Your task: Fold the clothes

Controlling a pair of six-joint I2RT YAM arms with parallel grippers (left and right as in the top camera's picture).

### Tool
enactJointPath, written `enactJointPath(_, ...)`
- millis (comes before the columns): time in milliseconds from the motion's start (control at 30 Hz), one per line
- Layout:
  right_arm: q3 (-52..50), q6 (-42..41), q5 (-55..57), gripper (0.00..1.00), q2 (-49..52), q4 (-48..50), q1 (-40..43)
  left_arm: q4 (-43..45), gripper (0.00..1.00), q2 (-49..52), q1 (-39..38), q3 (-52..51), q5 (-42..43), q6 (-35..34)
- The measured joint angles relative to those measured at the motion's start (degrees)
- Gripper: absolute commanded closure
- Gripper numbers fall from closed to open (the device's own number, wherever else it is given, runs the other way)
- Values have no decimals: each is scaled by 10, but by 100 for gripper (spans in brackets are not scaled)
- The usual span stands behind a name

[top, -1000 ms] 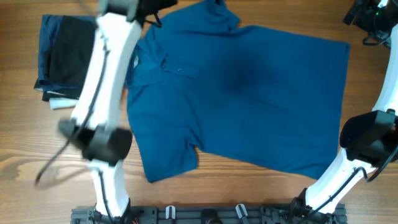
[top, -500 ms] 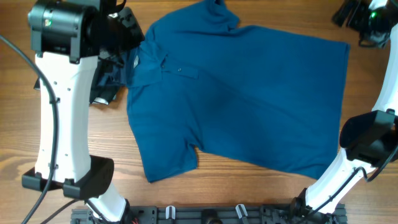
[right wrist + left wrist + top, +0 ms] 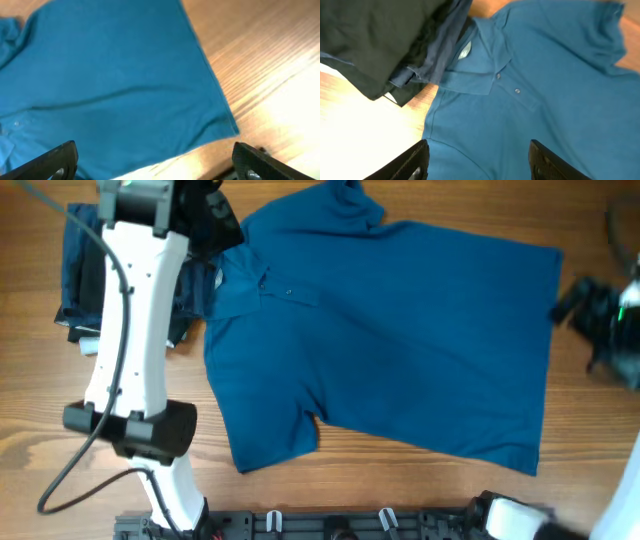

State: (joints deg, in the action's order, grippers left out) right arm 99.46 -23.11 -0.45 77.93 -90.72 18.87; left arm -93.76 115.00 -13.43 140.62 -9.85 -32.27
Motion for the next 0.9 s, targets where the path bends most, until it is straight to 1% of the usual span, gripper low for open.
enactJointPath(67, -104, -29, 9, 0, -63, 24, 0, 5, 37, 14, 0, 0, 1, 0)
enactJointPath(167, -259, -80, 9, 1, -117, 60, 0, 14, 37, 32, 0, 0, 11, 0)
enactJointPath(200, -302, -92, 8, 3, -125, 80, 0, 15, 36, 36, 0, 0, 14, 0)
enactJointPath(233, -343, -104, 7, 9, -128, 95, 0, 16, 36, 39, 0, 0, 17, 0)
enactJointPath(267, -389, -118, 6, 17, -128, 117, 0, 17, 36, 40, 0, 0, 19, 0)
enactJointPath(333, -461, -146, -2, 25, -120, 160, 2, 17, 36, 41, 0, 0, 22, 0)
enactJointPath(367, -487, -163, -8, 25, -113, 184, 6, 18, 36, 41, 0, 0, 23, 0)
enactJointPath(467, -520, -199, -13, 25, -92, 222, 35, 18, 35, 41, 0, 0, 24, 0)
enactJointPath(600, -533, -230, 2, 24, -67, 242, 108, 18, 34, 41, 0, 0, 24, 0)
enactJointPath(700, -533, -233, 10, 21, -58, 250, 163, 19, 34, 41, 0, 0, 24, 0)
enactJointPath(800, -534, -229, 15, 20, -53, 258, 200, 22, 34, 42, 0, 0, 24, 0)
enactJointPath(900, -548, -224, 18, 22, -52, 288, 217, 23, 33, 42, 0, 0, 24, 0)
